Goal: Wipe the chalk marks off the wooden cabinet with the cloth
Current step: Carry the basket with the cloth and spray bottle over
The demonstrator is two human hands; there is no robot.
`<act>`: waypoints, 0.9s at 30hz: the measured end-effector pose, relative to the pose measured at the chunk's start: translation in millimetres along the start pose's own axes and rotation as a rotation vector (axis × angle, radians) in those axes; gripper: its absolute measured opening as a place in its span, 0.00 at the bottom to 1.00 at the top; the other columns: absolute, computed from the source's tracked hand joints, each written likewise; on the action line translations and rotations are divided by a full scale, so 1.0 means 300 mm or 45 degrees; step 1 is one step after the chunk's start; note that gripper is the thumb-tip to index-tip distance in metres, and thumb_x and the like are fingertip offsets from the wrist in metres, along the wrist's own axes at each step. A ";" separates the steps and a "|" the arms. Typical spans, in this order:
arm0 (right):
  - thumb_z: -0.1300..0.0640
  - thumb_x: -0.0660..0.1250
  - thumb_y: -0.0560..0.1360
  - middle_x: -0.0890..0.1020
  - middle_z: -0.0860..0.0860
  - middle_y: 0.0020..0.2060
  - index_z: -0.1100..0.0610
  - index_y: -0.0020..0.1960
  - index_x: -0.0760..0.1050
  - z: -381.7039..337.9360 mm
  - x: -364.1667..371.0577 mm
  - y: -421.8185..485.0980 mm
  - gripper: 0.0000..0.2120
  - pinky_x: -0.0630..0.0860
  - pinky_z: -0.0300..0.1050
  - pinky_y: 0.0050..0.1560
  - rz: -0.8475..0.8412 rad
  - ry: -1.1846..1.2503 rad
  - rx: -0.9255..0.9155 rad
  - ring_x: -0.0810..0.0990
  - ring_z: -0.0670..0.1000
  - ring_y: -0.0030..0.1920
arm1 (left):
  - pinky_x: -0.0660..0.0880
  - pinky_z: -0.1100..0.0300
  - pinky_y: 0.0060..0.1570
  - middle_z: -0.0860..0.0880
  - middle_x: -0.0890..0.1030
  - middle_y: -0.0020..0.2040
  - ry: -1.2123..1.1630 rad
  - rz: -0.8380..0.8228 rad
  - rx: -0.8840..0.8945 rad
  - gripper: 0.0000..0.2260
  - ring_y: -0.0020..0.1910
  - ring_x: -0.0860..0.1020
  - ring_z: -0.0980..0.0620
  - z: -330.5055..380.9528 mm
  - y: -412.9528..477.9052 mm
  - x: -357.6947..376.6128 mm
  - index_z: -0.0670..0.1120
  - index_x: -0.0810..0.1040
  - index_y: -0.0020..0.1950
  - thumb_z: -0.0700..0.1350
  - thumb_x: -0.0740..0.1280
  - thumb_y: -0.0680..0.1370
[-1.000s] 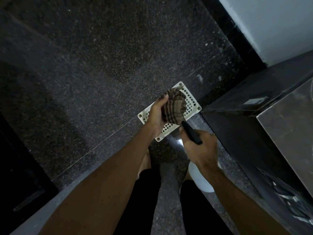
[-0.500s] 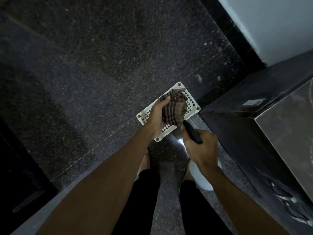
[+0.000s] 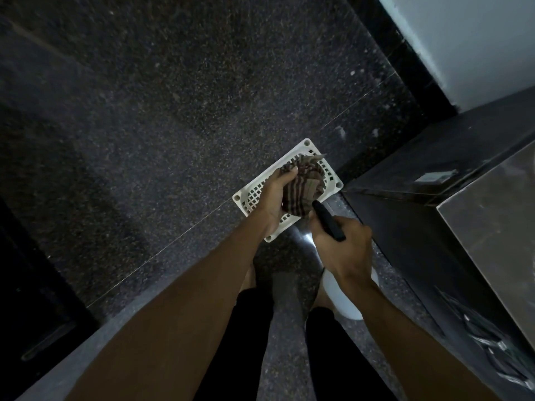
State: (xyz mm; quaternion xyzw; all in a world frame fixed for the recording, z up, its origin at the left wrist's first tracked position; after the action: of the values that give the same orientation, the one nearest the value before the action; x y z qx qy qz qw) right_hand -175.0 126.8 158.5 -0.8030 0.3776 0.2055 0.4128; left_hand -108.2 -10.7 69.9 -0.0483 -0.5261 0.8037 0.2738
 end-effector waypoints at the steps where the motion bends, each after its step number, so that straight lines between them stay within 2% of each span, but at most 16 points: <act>1: 0.43 0.70 0.75 0.68 0.49 0.17 0.52 0.22 0.66 0.005 0.004 0.006 0.27 0.68 0.45 0.30 -0.009 0.023 0.045 0.72 0.55 0.24 | 0.80 0.51 0.53 0.44 0.84 0.63 0.007 0.007 -0.004 0.21 0.63 0.82 0.43 -0.004 0.003 -0.004 0.46 0.77 0.70 0.54 0.68 0.80; 3: 0.42 0.70 0.74 0.70 0.49 0.18 0.53 0.23 0.71 0.018 0.019 0.017 0.26 0.69 0.46 0.30 -0.035 0.047 0.118 0.73 0.54 0.25 | 0.80 0.53 0.52 0.45 0.85 0.63 0.011 0.015 -0.020 0.22 0.63 0.82 0.43 -0.009 0.007 -0.013 0.45 0.78 0.70 0.54 0.67 0.80; 6: 0.43 0.70 0.74 0.75 0.52 0.22 0.56 0.27 0.74 0.020 0.042 0.029 0.23 0.77 0.54 0.32 -0.090 0.055 0.093 0.77 0.56 0.28 | 0.80 0.52 0.53 0.44 0.85 0.62 0.008 0.022 -0.016 0.19 0.62 0.82 0.43 -0.008 0.009 -0.024 0.45 0.78 0.69 0.52 0.67 0.82; 11: 0.58 0.71 0.71 0.78 0.51 0.30 0.57 0.41 0.75 0.020 0.063 0.065 0.05 0.77 0.53 0.35 -0.065 0.101 -0.170 0.78 0.53 0.33 | 0.80 0.48 0.58 0.44 0.85 0.62 -0.092 0.093 0.043 0.17 0.59 0.84 0.46 -0.003 0.018 -0.070 0.45 0.78 0.69 0.50 0.66 0.82; 13: 0.61 0.70 0.69 0.80 0.54 0.39 0.59 0.49 0.76 0.022 0.084 0.107 0.10 0.78 0.53 0.41 -0.080 0.110 -0.213 0.80 0.56 0.40 | 0.80 0.43 0.63 0.44 0.85 0.62 -0.158 0.179 0.064 0.21 0.61 0.83 0.43 -0.011 0.020 -0.114 0.45 0.78 0.69 0.53 0.69 0.79; 15: 0.64 0.70 0.69 0.80 0.58 0.48 0.62 0.55 0.75 0.008 0.110 0.169 0.15 0.77 0.51 0.47 -0.088 0.078 -0.252 0.80 0.59 0.48 | 0.80 0.42 0.61 0.44 0.84 0.63 -0.249 0.247 0.062 0.28 0.63 0.82 0.41 -0.025 0.021 -0.163 0.45 0.78 0.70 0.56 0.71 0.73; 17: 0.67 0.71 0.70 0.77 0.62 0.53 0.66 0.59 0.74 -0.021 0.133 0.235 0.18 0.72 0.44 0.51 -0.073 0.012 -0.289 0.78 0.62 0.53 | 0.82 0.44 0.58 0.43 0.83 0.64 -0.323 0.303 0.052 0.33 0.64 0.82 0.41 -0.042 0.018 -0.209 0.44 0.77 0.71 0.58 0.72 0.69; 19: 0.67 0.71 0.73 0.76 0.65 0.54 0.69 0.60 0.73 -0.047 0.150 0.296 0.18 0.66 0.38 0.52 -0.018 -0.013 -0.323 0.77 0.63 0.55 | 0.81 0.44 0.59 0.43 0.83 0.65 -0.379 0.323 0.040 0.37 0.65 0.81 0.41 -0.057 0.022 -0.246 0.45 0.77 0.72 0.60 0.75 0.66; 22: 0.62 0.73 0.74 0.76 0.64 0.54 0.70 0.61 0.72 -0.054 0.185 0.366 0.20 0.71 0.41 0.52 0.071 0.017 -0.355 0.79 0.62 0.54 | 0.82 0.48 0.55 0.43 0.83 0.66 -0.393 0.290 0.047 0.35 0.65 0.81 0.41 -0.062 0.031 -0.278 0.43 0.77 0.72 0.59 0.73 0.69; 25: 0.52 0.75 0.75 0.76 0.62 0.57 0.67 0.65 0.71 -0.036 0.229 0.427 0.27 0.74 0.44 0.55 0.084 -0.006 -0.396 0.78 0.58 0.57 | 0.82 0.52 0.50 0.41 0.81 0.67 -0.397 0.274 0.036 0.33 0.65 0.81 0.41 -0.074 0.051 -0.314 0.41 0.75 0.73 0.57 0.70 0.72; 27: 0.44 0.74 0.74 0.76 0.61 0.59 0.66 0.68 0.70 -0.023 0.259 0.461 0.34 0.74 0.49 0.59 0.089 -0.055 -0.411 0.76 0.59 0.60 | 0.83 0.53 0.48 0.40 0.81 0.68 -0.386 0.259 0.023 0.30 0.66 0.80 0.40 -0.083 0.067 -0.334 0.40 0.74 0.74 0.55 0.67 0.76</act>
State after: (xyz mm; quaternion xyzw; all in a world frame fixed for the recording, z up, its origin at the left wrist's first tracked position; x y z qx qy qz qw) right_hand -233.2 35.5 42.3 -0.8407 0.3585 0.2949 0.2789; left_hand -22.2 -45.5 20.2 0.0232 -0.5464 0.8301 0.1091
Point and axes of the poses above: each hand's wrist, its own y-axis towards the middle knuckle, its own x-axis out of the palm, z = x × y, the point moved 5 cm from there along y, towards the middle knuckle
